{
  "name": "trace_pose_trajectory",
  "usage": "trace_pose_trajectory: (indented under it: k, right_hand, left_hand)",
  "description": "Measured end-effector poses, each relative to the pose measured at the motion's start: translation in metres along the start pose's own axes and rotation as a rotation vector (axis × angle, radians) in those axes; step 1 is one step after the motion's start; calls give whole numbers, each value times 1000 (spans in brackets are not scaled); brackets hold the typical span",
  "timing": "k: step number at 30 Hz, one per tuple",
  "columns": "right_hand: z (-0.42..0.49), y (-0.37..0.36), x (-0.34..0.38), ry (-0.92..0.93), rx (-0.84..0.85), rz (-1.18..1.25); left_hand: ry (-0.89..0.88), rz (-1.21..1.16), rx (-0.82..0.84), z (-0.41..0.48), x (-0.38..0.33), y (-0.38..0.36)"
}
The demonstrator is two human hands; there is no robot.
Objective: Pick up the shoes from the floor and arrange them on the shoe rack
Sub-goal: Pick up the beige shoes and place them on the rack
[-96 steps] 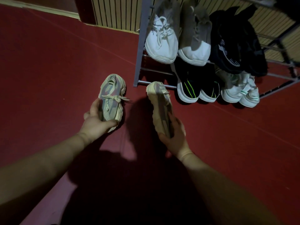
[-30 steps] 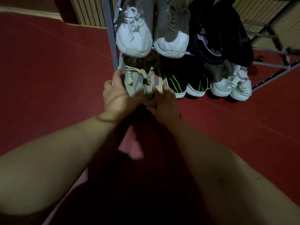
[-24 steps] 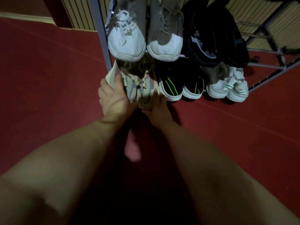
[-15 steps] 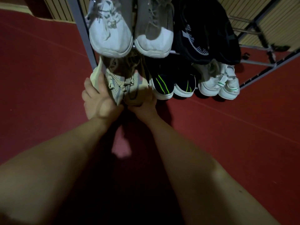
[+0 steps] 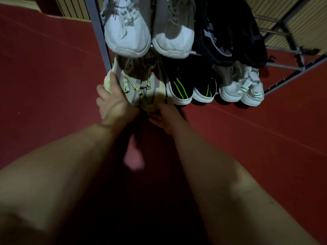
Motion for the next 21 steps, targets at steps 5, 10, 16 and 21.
trace_pose_trajectory:
  k: [5,10,16,21]
  right_hand:
    - [-7,-4,9,61,-10,111]
    - [2,-5,6,63,-124,377]
    - [12,-8,-14,187,-275,225]
    - [6,-5,-3,452,-364,-158]
  left_hand:
    - [67,31,7,-5,-8,0]
    - [128,49,-17,-6,-18,-2]
    - [188,109,-95,1,-29,-13]
    - [228,110,-163,6,-44,-25]
Point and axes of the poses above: each hand's wrist, its own z-axis towards the middle knuckle, its own y-axis out of the back of the hand, x = y × z, the point moved 2 cm from there along z, towards the middle knuckle, and after that the axes turned 15 degrees about y, right-handed, at the moved point
